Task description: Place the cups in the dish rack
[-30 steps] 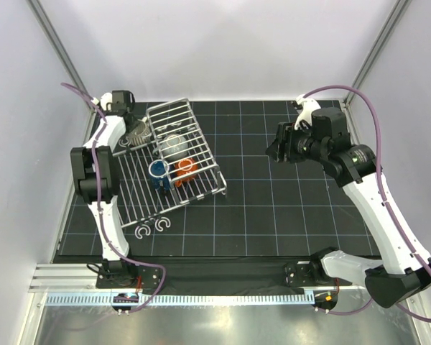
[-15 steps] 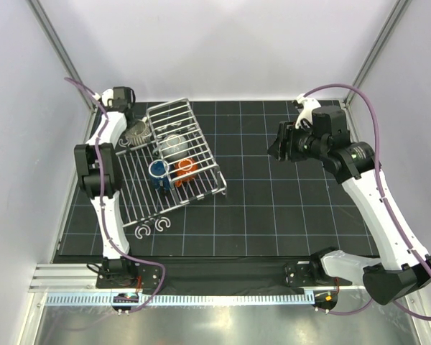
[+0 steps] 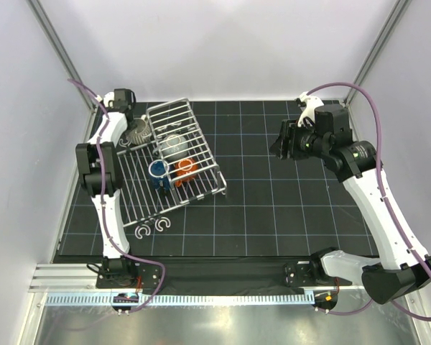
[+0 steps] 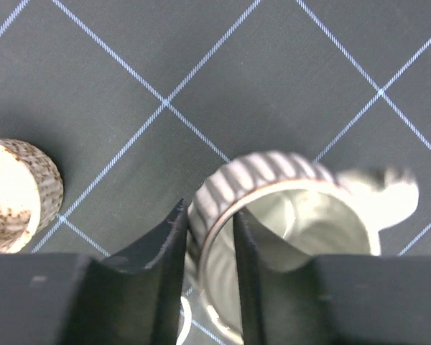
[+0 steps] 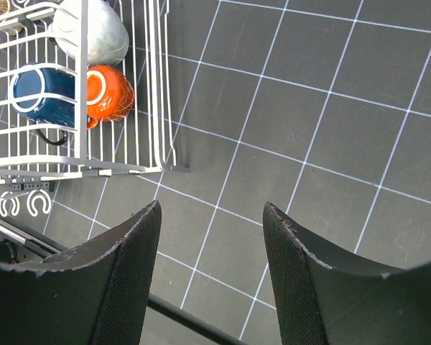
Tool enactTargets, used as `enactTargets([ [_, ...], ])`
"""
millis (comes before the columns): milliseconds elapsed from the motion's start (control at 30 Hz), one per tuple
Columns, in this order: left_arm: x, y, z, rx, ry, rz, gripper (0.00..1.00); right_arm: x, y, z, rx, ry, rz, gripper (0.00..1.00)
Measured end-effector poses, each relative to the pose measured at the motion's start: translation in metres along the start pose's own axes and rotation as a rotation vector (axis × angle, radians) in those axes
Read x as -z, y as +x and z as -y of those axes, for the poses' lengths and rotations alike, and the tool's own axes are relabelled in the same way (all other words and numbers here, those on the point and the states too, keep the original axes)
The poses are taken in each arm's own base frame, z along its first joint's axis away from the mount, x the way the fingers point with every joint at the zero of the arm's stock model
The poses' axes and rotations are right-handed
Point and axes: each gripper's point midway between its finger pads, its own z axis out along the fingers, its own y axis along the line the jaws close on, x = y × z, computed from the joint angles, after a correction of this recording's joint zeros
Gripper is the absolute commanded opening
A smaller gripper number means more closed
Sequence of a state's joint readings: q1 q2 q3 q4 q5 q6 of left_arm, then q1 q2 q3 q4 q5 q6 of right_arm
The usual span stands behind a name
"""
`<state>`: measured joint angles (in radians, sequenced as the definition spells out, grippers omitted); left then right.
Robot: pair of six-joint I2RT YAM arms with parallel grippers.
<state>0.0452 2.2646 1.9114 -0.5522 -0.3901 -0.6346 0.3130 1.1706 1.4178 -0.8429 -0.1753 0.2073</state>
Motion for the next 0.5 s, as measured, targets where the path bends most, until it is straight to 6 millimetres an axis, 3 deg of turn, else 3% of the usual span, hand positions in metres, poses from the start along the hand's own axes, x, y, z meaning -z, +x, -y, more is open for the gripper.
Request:
enactTargets([
  [300,-0.0035,-0.0021,0.0024,-0.013,0.006,-0.013,0.00,-0.0009,0.0001,0.0012,-0.003,0.003,-0.002,0.60],
  [500,-0.0032,-0.0076,0.0040,0.006,0.013,-0.018,0.00,-0.0008,-0.0002,0.0020,-0.009,0.006,-0.001,0.61],
])
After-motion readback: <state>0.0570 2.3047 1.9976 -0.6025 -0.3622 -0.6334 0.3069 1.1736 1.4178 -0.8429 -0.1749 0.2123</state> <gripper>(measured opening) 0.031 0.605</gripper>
